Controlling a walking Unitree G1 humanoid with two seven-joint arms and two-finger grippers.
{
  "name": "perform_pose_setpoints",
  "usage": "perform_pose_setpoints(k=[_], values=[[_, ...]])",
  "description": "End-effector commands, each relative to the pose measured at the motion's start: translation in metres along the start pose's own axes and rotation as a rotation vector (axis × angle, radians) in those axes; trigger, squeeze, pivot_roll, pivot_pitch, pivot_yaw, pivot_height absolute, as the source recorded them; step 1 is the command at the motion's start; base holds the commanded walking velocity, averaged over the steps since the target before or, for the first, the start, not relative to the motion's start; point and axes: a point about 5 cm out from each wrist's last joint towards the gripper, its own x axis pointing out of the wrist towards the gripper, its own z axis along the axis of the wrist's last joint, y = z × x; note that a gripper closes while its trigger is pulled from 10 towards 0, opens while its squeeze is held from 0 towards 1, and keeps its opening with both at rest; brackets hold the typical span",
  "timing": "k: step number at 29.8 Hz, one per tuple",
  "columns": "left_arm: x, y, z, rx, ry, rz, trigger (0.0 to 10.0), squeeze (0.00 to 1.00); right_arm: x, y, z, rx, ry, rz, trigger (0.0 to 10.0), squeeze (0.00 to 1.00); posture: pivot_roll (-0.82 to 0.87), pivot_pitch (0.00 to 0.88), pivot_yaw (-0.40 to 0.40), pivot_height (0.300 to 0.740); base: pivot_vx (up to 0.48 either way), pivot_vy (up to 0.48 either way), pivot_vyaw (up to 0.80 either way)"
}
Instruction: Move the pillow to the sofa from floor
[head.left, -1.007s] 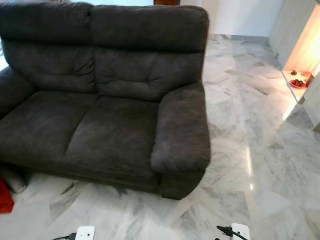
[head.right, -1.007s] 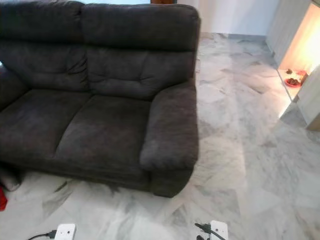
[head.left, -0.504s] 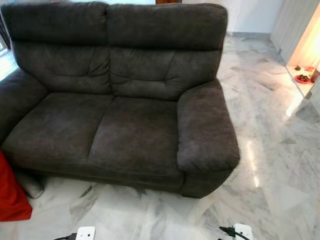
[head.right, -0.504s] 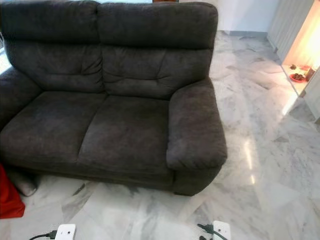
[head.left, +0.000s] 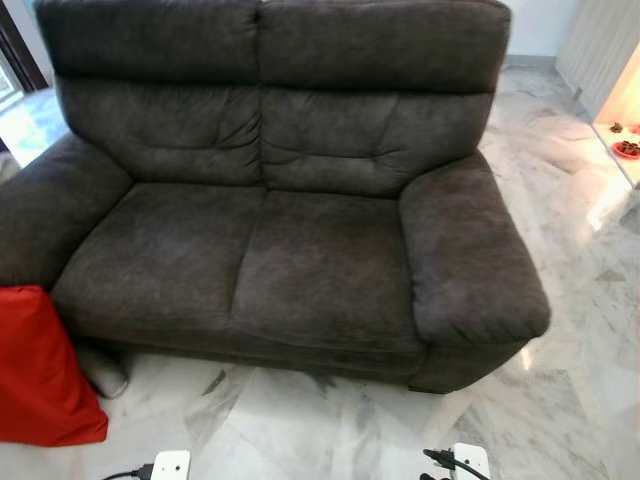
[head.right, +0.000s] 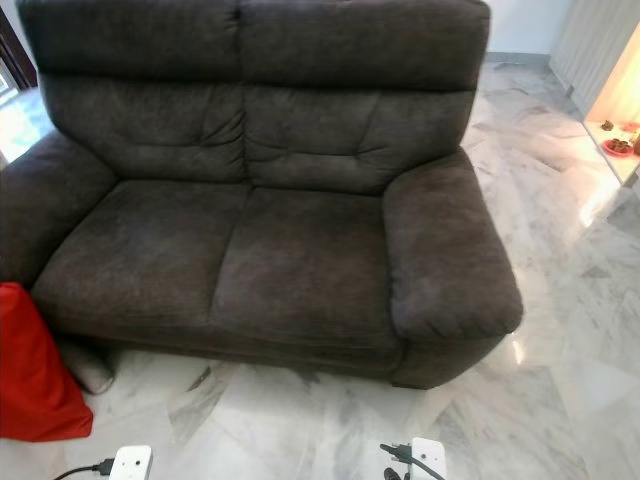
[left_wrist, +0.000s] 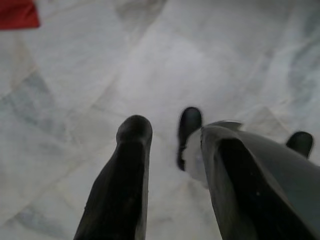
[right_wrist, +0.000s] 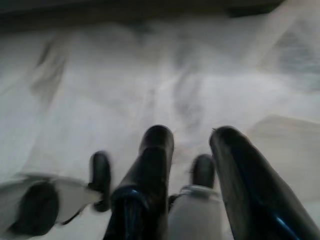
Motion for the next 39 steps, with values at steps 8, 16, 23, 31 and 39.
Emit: perform_pose_setpoints(k=[8, 16, 23, 31, 39], values=[[-0.002, 0.001, -0.01, 0.001, 0.035, 0.006, 10.0, 0.0, -0.002, -0.006, -0.005, 0.012, 0.009, -0.012, 10.0, 0.0, 0.15, 0.139, 0.009, 0.74, 0.0, 0.48, 0.0], [-0.001, -0.001, -0.008, 0.001, 0.029, -0.001, 10.0, 0.0, -0.001, -0.008, 0.004, 0.001, -0.008, -0.009, 10.0, 0.0, 0.13, 0.152, 0.007, 0.74, 0.0, 0.48, 0.0], [-0.001, -0.002, -0.007, 0.013, 0.03, -0.005, 10.0, 0.0, -0.001, -0.01, 0.005, 0.012, -0.016, -0.016, 10.0, 0.0, 0.11, 0.158, 0.02, 0.74, 0.0, 0.48, 0.0], [-0.001, -0.003, -0.005, 0.013, 0.028, -0.009, 10.0, 0.0, -0.004, -0.015, -0.005, 0.02, 0.009, -0.032, 10.0, 0.0, 0.11, 0.155, 0.022, 0.74, 0.0, 0.48, 0.0], [-0.001, -0.003, -0.007, 0.016, 0.032, -0.01, 10.0, 0.0, -0.003, -0.009, -0.004, 0.017, 0.004, -0.021, 10.0, 0.0, 0.11, 0.154, 0.021, 0.74, 0.0, 0.48, 0.0]])
